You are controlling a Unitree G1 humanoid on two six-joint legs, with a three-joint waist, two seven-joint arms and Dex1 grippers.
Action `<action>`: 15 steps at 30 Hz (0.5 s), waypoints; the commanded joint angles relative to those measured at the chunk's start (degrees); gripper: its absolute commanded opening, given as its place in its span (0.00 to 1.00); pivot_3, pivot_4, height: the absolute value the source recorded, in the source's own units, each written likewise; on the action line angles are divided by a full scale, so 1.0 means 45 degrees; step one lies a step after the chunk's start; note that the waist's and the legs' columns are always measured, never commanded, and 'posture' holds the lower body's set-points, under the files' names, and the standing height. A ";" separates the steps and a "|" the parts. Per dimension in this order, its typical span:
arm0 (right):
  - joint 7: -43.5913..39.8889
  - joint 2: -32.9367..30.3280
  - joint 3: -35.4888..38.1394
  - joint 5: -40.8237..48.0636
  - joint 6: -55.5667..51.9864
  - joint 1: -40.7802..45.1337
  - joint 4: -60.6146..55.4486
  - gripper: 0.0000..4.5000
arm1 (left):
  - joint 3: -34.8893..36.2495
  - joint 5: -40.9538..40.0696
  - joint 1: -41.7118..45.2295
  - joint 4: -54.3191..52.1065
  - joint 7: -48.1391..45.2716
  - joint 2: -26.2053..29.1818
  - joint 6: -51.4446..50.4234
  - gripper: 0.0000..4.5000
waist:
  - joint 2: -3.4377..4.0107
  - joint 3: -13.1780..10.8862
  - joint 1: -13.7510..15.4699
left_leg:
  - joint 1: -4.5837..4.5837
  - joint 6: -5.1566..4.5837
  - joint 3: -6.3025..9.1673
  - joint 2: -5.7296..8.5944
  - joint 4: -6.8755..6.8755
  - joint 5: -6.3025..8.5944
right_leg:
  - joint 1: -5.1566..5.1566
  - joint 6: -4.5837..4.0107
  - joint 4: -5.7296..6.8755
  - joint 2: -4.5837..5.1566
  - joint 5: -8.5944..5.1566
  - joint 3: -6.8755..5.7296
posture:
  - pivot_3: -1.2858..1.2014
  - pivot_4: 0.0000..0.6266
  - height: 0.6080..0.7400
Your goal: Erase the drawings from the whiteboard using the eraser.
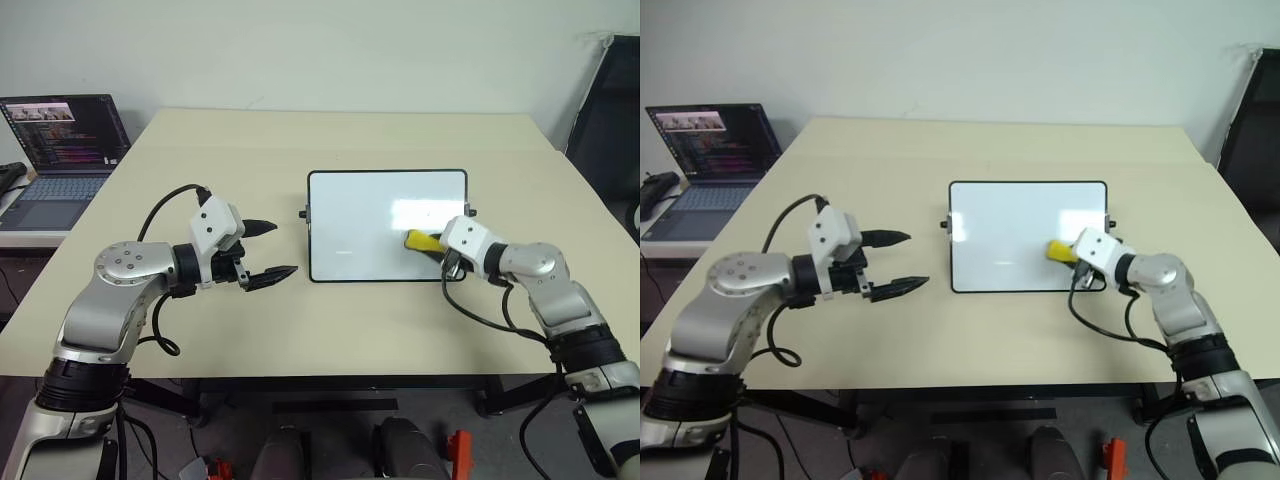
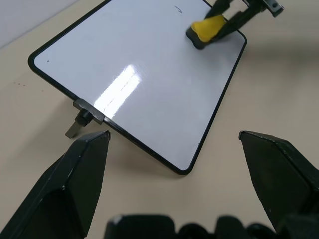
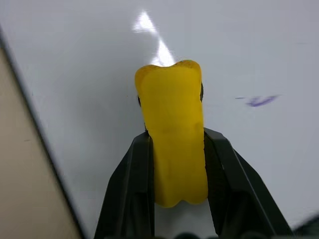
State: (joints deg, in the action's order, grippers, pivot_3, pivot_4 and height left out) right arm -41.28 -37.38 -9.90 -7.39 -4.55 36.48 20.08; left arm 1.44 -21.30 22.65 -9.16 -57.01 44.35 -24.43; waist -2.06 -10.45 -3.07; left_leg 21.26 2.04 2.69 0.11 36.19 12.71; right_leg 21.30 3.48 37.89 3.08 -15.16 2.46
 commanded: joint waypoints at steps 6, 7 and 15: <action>0.1991 -0.0679 0.0560 -0.1072 -0.0757 0.0401 0.2261 0.22 | 0.0042 0.0042 0.0249 -0.0170 -0.0061 -0.0045 0.0285 1.00 | -0.0074 0.0045 0.0073 | 0.0011 -0.0001 0.0002 -0.0003 -0.0003 0.0000 | -0.0006 -0.0003 -0.0028 0.0003 -0.0002 -0.0008 | 0.52 0.24 1.00; 0.2008 -0.0678 0.0561 -0.1070 -0.0738 0.0374 0.2238 0.22 | 0.0042 0.0044 0.0244 -0.0176 -0.0061 -0.0047 0.0290 1.00 | -0.0076 0.0047 0.0076 | 0.0014 -0.0001 0.0006 -0.0003 -0.0003 0.0000 | -0.0006 -0.0002 -0.0032 0.0004 -0.0001 -0.0004 | 0.52 0.24 1.00; -0.0785 -0.0263 0.3925 0.4451 -0.2002 0.0306 -0.1439 0.21 | 0.0162 -0.0430 0.0626 -0.0364 -0.0169 -0.0320 0.0086 1.00 | -0.0011 0.0004 0.0118 | 0.0133 -0.0002 0.0034 -0.0004 -0.0004 -0.0001 | 0.0088 0.0032 -0.0043 0.0007 0.0019 -0.0025 | 0.52 0.24 1.00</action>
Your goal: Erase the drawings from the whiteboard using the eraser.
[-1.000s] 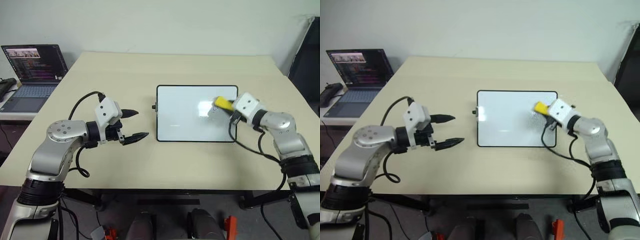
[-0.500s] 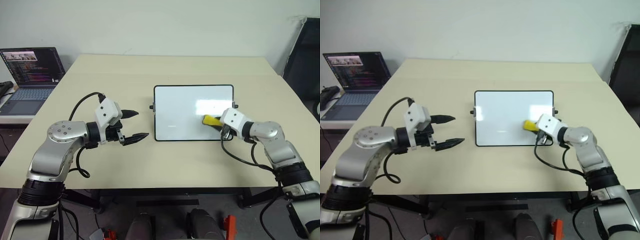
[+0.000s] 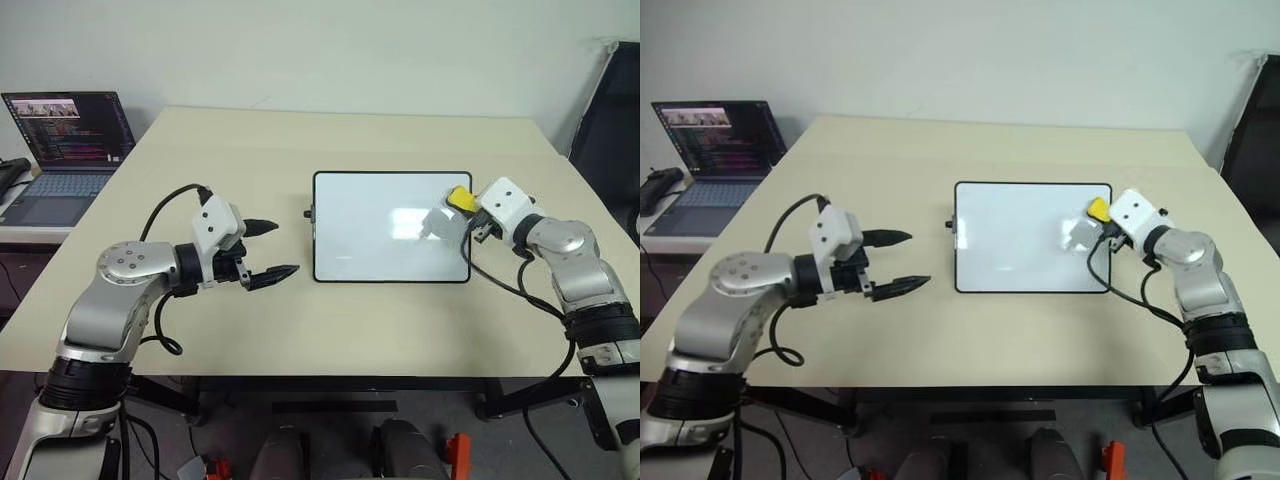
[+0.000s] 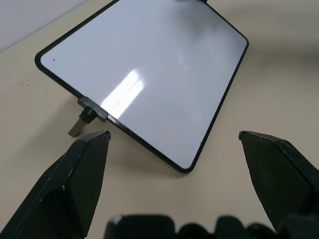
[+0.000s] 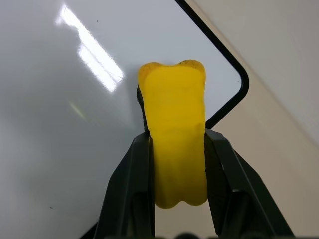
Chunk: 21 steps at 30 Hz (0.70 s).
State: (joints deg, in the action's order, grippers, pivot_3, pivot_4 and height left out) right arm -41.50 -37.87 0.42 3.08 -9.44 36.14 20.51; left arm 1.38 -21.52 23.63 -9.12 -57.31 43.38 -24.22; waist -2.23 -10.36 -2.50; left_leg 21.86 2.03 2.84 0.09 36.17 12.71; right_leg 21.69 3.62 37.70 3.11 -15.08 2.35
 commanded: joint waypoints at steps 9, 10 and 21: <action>0.2415 -0.1919 0.4622 0.2490 -0.2652 0.0884 0.2212 0.21 | -0.0970 -0.0714 0.0690 -0.1205 0.0081 -0.1468 -0.0463 1.00 | 0.0110 -0.0068 0.0285 | 0.0257 0.0028 -0.0011 0.0028 -0.0028 0.0029 | 0.0216 0.0004 -0.0039 0.0014 0.0028 -0.0046 | 0.52 0.24 1.00; 0.2474 -0.2019 0.4450 0.2352 -0.3087 0.0674 0.2594 0.21 | -0.1119 -0.0753 0.0687 -0.1296 0.0102 -0.1618 -0.0508 1.00 | 0.0111 -0.0068 0.0266 | 0.0262 0.0027 -0.0012 0.0027 -0.0030 0.0030 | 0.0214 0.0003 -0.0056 0.0013 0.0029 -0.0045 | 0.52 0.24 1.00; 0.2333 -0.1777 0.3423 0.1875 -0.4485 -0.0034 0.4254 0.21 | -0.1979 -0.0571 0.0706 -0.1265 0.0046 -0.2397 -0.0369 1.00 | 0.0179 -0.0104 -0.0082 | 0.0223 0.0022 -0.0070 0.0029 -0.0026 0.0029 | 0.0218 0.0011 -0.0003 0.0002 0.0028 0.0015 | 0.52 0.24 1.00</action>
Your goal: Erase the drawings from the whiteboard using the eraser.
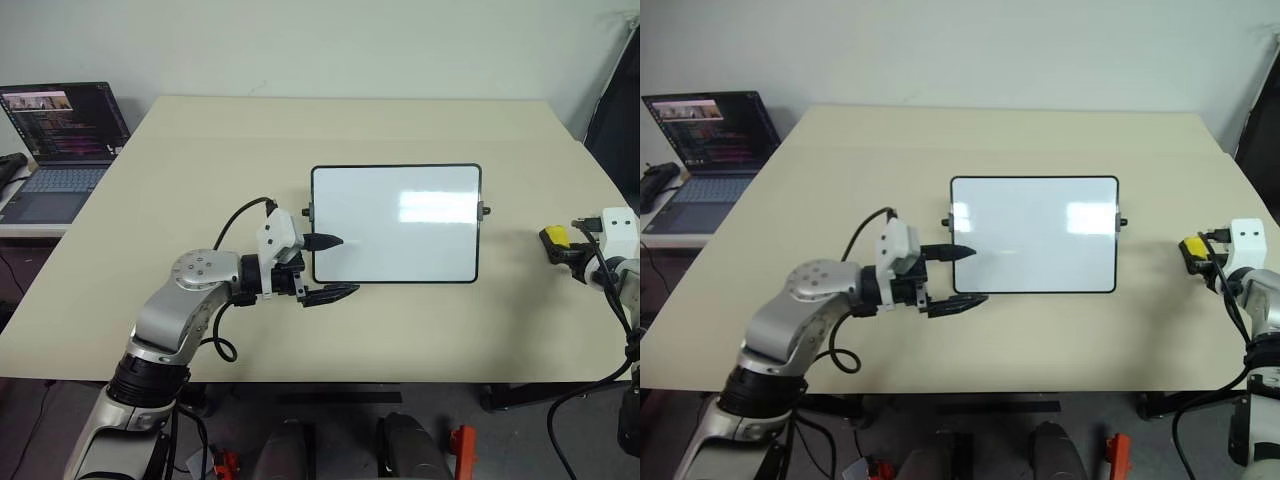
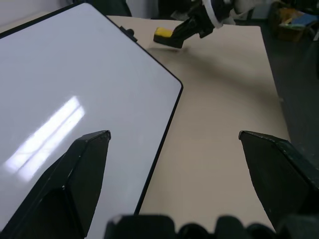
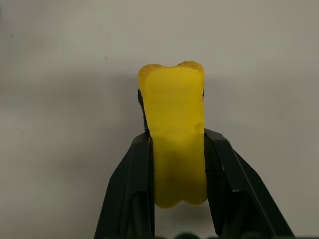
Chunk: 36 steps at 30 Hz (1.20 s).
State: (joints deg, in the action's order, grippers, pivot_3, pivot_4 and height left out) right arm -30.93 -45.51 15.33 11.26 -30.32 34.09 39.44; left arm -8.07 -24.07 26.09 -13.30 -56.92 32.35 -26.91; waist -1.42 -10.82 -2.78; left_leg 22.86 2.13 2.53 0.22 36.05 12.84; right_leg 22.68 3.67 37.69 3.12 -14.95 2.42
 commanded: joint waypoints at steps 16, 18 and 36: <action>-0.0315 -0.0092 0.0212 0.0085 0.1839 0.1165 -0.0035 0.99 | 0.1103 0.0130 -0.0320 -0.0066 0.0286 0.0591 0.0743 1.00 | 0.0001 0.0000 -0.0029 | 0.0003 0.0000 0.0003 0.0001 0.0006 0.0000 | -0.0005 0.0006 -0.0006 0.0000 0.0000 -0.0003 | 0.52 0.24 1.00; -0.0617 0.0158 0.0488 0.0434 0.2898 0.0936 -0.0760 0.99 | 0.1803 -0.0036 -0.0426 -0.0069 0.0748 0.0619 0.0731 1.00 | 0.0006 -0.0004 -0.0054 | 0.0005 0.0001 0.0000 0.0001 0.0005 0.0000 | -0.0002 0.0007 -0.0005 0.0000 0.0000 0.0000 | 0.52 0.24 1.00; 0.1222 0.4065 0.0976 0.0833 0.8166 0.0561 0.1415 0.99 | 0.3448 0.4416 -0.0373 0.6436 0.9631 -0.3803 0.6557 1.00 | 0.0003 -0.0003 0.0246 | 0.0005 0.0003 0.0028 0.0016 0.0019 -0.0001 | -0.0022 0.0023 -0.0010 0.0017 0.0015 -0.0017 | 0.52 0.24 1.00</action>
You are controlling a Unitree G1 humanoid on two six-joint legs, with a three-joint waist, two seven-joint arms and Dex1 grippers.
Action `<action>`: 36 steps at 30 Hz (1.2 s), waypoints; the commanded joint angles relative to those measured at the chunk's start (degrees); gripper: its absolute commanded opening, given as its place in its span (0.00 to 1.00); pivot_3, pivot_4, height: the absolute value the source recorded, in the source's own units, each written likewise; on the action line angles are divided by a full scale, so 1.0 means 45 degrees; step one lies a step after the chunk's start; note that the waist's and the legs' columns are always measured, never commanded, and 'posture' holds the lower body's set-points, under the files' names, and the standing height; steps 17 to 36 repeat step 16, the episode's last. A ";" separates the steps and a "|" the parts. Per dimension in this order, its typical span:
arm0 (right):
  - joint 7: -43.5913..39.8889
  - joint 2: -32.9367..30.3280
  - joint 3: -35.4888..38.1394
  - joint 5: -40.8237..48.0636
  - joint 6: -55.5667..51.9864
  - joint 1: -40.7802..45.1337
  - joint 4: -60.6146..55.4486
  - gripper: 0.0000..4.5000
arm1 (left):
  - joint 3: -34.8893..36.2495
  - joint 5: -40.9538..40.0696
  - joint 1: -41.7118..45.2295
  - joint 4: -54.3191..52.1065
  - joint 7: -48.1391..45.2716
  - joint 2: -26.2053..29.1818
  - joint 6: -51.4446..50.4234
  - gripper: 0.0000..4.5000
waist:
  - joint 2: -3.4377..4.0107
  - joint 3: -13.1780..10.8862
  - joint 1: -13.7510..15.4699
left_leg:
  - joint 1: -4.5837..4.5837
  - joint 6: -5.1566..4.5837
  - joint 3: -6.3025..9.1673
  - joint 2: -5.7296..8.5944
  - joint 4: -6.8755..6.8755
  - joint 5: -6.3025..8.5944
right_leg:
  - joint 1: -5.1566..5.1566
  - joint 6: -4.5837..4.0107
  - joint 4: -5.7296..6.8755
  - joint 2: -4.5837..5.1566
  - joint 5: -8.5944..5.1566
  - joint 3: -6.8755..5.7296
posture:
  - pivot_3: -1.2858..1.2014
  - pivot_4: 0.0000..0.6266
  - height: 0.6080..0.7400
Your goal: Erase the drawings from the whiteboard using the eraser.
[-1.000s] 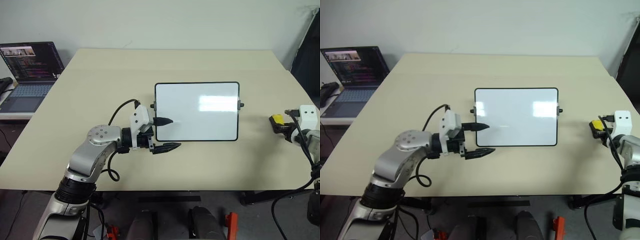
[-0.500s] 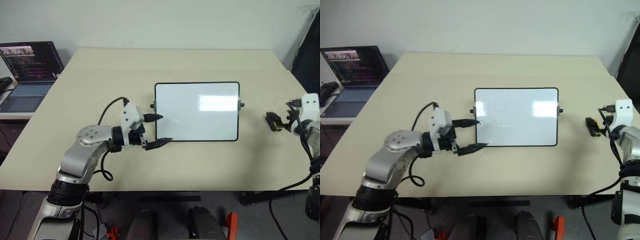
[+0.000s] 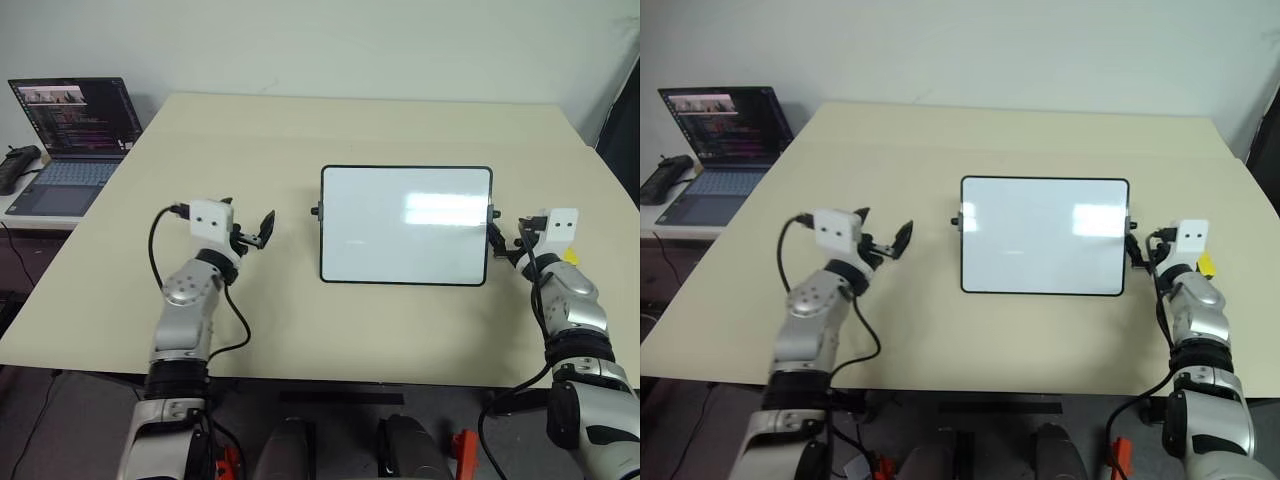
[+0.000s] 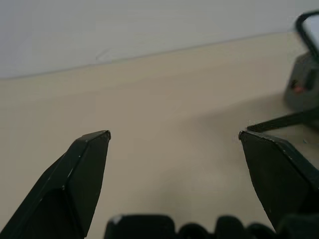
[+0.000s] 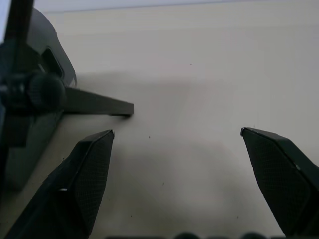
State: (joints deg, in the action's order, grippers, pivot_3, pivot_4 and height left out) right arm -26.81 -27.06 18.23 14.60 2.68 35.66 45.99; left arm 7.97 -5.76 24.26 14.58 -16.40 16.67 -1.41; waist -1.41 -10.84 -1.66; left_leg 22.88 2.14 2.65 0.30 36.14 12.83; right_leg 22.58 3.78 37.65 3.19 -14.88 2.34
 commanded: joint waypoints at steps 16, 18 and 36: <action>0.1420 0.1288 -0.0109 -0.0083 0.1526 -0.0615 -0.1007 0.99 | -0.0192 0.0385 0.0469 0.3379 0.1060 -0.1098 0.2942 1.00 | 0.0000 0.0003 -0.0056 | -0.0016 0.0001 0.0004 0.0000 0.0000 -0.0001 | -0.0001 -0.0001 0.0029 -0.0004 0.0000 -0.0002 | 0.52 0.24 1.00; 0.1420 0.1288 -0.0109 -0.0083 0.1526 -0.0615 -0.1007 0.99 | -0.0192 0.0385 0.0469 0.3379 0.1060 -0.1098 0.2942 1.00 | 0.0000 0.0003 -0.0056 | -0.0016 0.0001 0.0004 0.0000 0.0000 -0.0001 | -0.0001 -0.0001 0.0029 -0.0004 0.0000 -0.0002 | 0.52 0.24 1.00; 0.1420 0.1288 -0.0109 -0.0083 0.1526 -0.0615 -0.1007 0.99 | -0.0192 0.0385 0.0469 0.3379 0.1060 -0.1098 0.2942 1.00 | 0.0000 0.0003 -0.0056 | -0.0016 0.0001 0.0004 0.0000 0.0000 -0.0001 | -0.0001 -0.0001 0.0029 -0.0004 0.0000 -0.0002 | 0.52 0.24 1.00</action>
